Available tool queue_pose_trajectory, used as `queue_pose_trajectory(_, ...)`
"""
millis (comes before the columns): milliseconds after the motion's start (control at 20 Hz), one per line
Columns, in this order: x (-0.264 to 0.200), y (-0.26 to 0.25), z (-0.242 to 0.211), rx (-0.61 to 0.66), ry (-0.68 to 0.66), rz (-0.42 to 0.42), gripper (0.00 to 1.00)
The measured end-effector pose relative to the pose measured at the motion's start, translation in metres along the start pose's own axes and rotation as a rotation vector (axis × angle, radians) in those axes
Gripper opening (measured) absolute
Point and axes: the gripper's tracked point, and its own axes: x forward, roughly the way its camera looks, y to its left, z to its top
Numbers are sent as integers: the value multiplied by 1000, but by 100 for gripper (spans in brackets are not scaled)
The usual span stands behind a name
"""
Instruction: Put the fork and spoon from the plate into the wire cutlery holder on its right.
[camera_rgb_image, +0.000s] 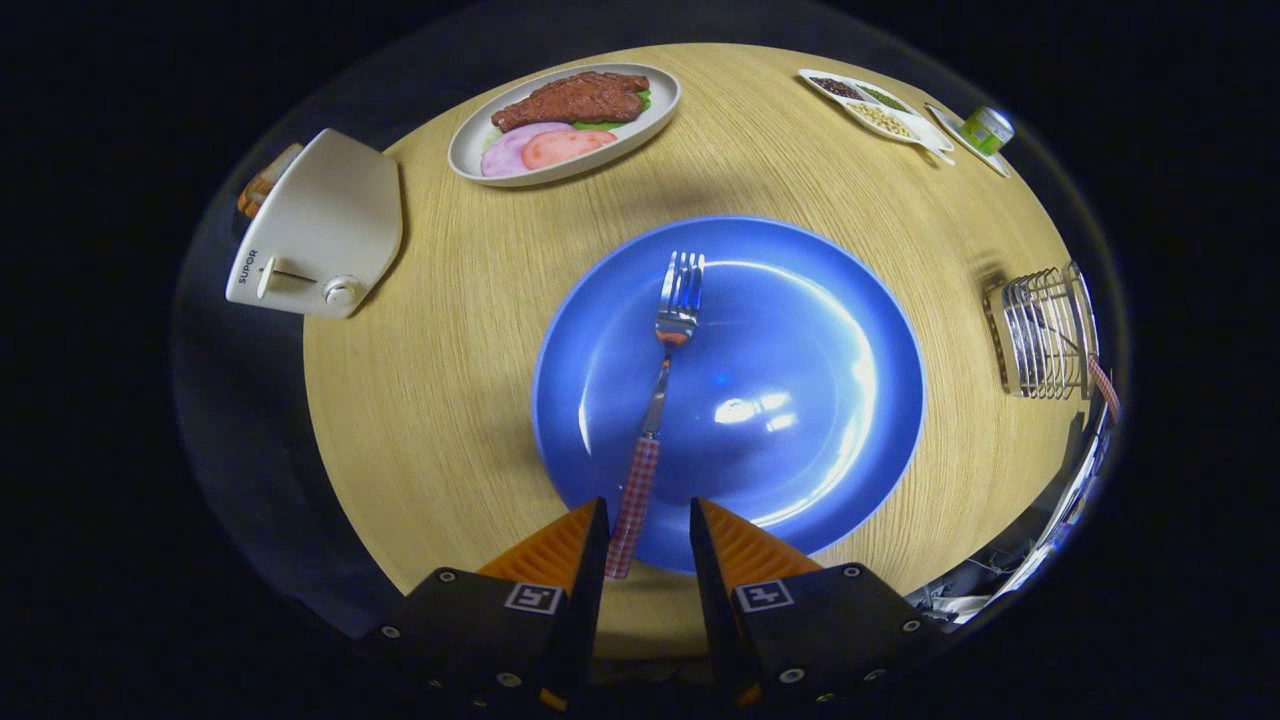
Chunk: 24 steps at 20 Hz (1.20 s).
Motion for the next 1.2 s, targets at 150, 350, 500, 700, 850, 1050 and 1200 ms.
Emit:
queue_pose_trajectory(150,-2,-13,-1,-19,-16,-29,39)
queue_pose_trajectory(350,-2,-24,-11,-50,-18,-57,29)
queue_pose_trajectory(500,0,-32,-20,-72,-25,-81,26)
queue_pose_trajectory(700,7,-36,-23,-65,-45,-87,17)
queue_pose_trajectory(850,3,-41,-9,-83,-110,-91,14)
queue_pose_trajectory(1050,4,-51,0,-144,-133,-127,21)
queue_pose_trajectory(1200,12,-56,-3,-184,-127,-153,26)
